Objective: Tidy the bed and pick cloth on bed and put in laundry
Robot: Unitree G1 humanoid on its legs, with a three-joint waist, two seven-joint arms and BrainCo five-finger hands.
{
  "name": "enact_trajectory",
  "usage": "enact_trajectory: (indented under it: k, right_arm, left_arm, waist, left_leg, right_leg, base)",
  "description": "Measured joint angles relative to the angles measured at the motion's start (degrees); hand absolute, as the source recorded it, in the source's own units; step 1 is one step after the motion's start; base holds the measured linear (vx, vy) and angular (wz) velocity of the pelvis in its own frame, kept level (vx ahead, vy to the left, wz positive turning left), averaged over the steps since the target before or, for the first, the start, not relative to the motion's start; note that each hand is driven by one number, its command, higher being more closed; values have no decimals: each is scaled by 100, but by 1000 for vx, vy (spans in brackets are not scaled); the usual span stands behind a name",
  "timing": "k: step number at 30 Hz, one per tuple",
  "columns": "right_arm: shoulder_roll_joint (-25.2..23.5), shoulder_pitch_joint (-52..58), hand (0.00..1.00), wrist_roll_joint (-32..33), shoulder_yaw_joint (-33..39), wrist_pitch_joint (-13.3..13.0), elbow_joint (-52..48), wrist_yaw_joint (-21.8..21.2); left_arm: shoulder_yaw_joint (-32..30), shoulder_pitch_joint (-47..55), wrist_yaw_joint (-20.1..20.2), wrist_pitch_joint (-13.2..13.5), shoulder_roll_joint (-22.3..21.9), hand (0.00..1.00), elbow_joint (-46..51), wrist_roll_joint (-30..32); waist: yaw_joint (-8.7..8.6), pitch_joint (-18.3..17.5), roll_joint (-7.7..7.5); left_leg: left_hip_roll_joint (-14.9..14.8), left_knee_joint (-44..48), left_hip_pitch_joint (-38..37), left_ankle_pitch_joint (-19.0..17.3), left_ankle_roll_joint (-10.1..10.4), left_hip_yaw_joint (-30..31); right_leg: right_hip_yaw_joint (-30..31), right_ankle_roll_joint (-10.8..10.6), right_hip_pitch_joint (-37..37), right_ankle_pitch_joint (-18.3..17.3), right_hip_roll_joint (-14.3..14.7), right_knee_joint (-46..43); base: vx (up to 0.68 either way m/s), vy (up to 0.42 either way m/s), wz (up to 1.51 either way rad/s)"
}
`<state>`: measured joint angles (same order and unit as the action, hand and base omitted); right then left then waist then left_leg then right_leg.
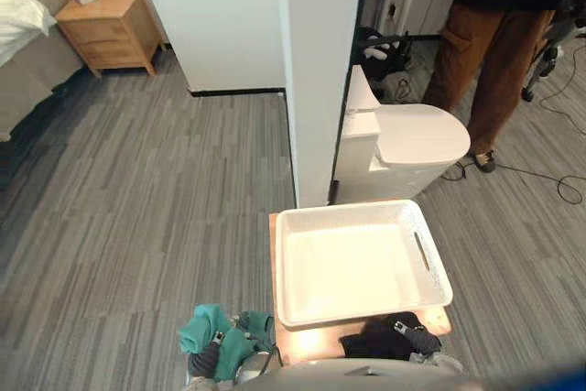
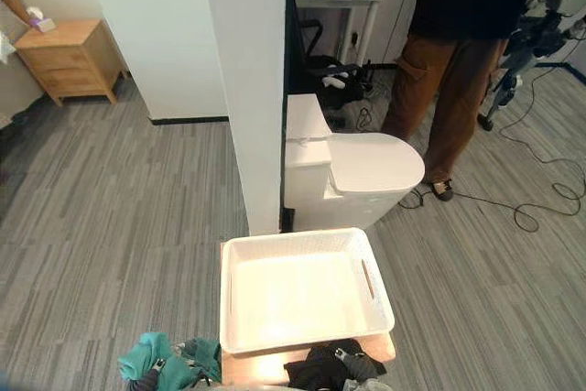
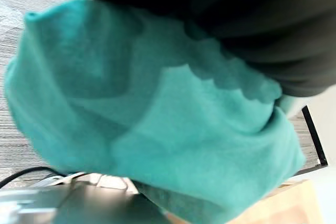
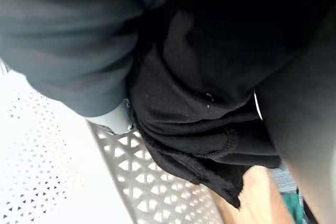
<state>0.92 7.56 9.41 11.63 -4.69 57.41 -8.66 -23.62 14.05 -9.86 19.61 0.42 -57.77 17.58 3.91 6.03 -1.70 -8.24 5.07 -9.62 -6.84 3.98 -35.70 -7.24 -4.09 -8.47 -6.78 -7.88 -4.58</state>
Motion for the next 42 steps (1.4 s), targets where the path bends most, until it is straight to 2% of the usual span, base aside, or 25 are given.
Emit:
enact_trajectory:
  k: [4, 8, 11, 14, 17, 19, 21, 23, 24, 27, 30, 31, 34, 39, 42]
  right_arm:
    - [-4, 34, 100, 76, 3, 101, -18, 184]
    - [21, 76, 100, 191, 24, 308, -69, 544]
    - [-5, 177, 100, 662, 201, 297, -177, 929]
    - [-127, 266, 100, 1081, 375, 53, -283, 1433]
    - [-115, 422, 100, 1037, 545, -142, -729, 1739]
    - [108, 386, 100, 800, 798, -230, -1491, 1918]
    - [443, 312, 100, 598, 891, -335, -2156, 1961]
    - [884, 77, 100, 431, 1002, -378, -2733, 1931]
    - [1289, -153, 100, 358, 1058, -382, -2891, 1887]
    - [2036, -642, 100, 61, 1116, -505, -3048, 1647]
    - [2122, -715, 100, -263, 1010, -487, -4036, 1442]
    - [2128, -716, 100, -433, 917, -469, -4672, 1236]
    - [2229, -717, 100, -436, 776, -434, -5533, 795]
    - [2258, -811, 100, -396, 446, -160, -6264, 229]
    - [2258, -1001, 100, -294, -80, 60, -6348, -61]
  left_arm:
    - [59, 1, -41, -77, 4, 100, -34, 27]
    - [453, -93, -47, -660, 30, 100, 64, 53]
    - [585, -168, -1, -1100, 71, 100, 94, -310]
    - [786, -248, 13, -1519, 190, 100, 102, -584]
    - [802, -332, 79, -1860, 233, 100, 102, -827]
    - [857, -392, 112, -2070, 250, 100, 188, -1002]
    - [1031, -398, 126, -2156, 341, 100, 237, -1029]
    - [1130, -386, 138, -2235, 420, 100, 269, -1045]
    - [1255, -367, 153, -2305, 450, 100, 272, -1117]
    - [1517, -327, 213, -2424, 497, 100, 273, -1196]
    - [1683, -246, 187, -2508, 570, 100, 264, -1199]
    - [1699, -154, 180, -2526, 615, 100, 242, -1199]
    - [1722, 26, 178, -2526, 669, 100, 200, -1200]
    - [1741, 112, 177, -2486, 758, 100, 194, -1199]
    - [1742, 75, 184, -2367, 768, 100, 192, -1198]
  waist:
    - [-36, -33, 37]
    - [-48, -64, 155]
    - [-55, -107, 171]
    - [-106, -149, 101]
    - [-175, -162, 86]
    - [-279, -187, 100]
    - [-306, -205, 75]
    - [-322, -197, 4]
    - [-367, -203, 7]
    - [-466, -404, 39]
    - [-513, -416, 21]
    - [-585, -428, -9]
    - [-650, -496, -78]
    - [-637, -537, -161]
    - [-645, -540, -162]
  left_leg:
    - [31, -332, -180, 256, 80, -3]
    - [13, -548, -423, 363, 128, -46]
    - [0, -696, -553, 369, 137, -228]
    - [13, -705, -539, 369, 137, -476]
    - [32, -740, -544, 369, 137, -565]
    - [65, -916, -537, 406, 135, -617]
    - [137, -1072, -538, 513, 133, -605]
    - [206, -1101, -530, 511, 132, -512]
    - [225, -1104, -518, 513, 128, -345]
    - [232, -1103, -318, 546, 79, -74]
    - [263, -1100, -133, 545, 79, 218]
    - [299, -1100, -40, 540, 66, 380]
    - [359, -1080, 42, 531, -26, 510]
    - [429, -1067, 80, 559, -111, 1002]
    - [448, -1066, 114, 560, -113, 1137]
  right_leg:
    - [-149, 6, -49, 9, 42, -105]
    - [-146, 60, -123, 114, 106, -236]
    - [-113, 53, -101, 288, 182, -112]
    - [64, 45, -9, 412, 212, 79]
    - [98, 45, 19, 412, 223, 149]
    - [163, 45, 143, 412, 273, 202]
    - [164, 83, 216, 377, 277, 232]
    - [165, 53, 261, 228, 226, 285]
    - [160, 57, 298, 202, 245, 250]
    - [148, 52, 424, 183, 257, 242]
    - [147, 58, 548, 228, 283, 263]
    - [147, 48, 618, 258, 293, 273]
    - [146, 51, 620, 385, 274, 385]
    - [154, 33, 604, 441, 240, 437]
    - [140, 34, 580, 441, 220, 434]
  base:
    - [56, -72, 13]
    - [-27, -59, 7]
    - [-72, -44, -36]
    - [-112, -75, -49]
    - [-124, -107, -33]
    - [-164, -116, -33]
    - [-194, -119, -22]
    - [-194, -126, -18]
    - [-214, -119, -5]
    - [-147, -66, 21]
    - [-84, -37, 10]
    - [-39, -28, 8]
    - [29, 9, 5]
    - [85, 23, -3]
    - [73, 13, 9]
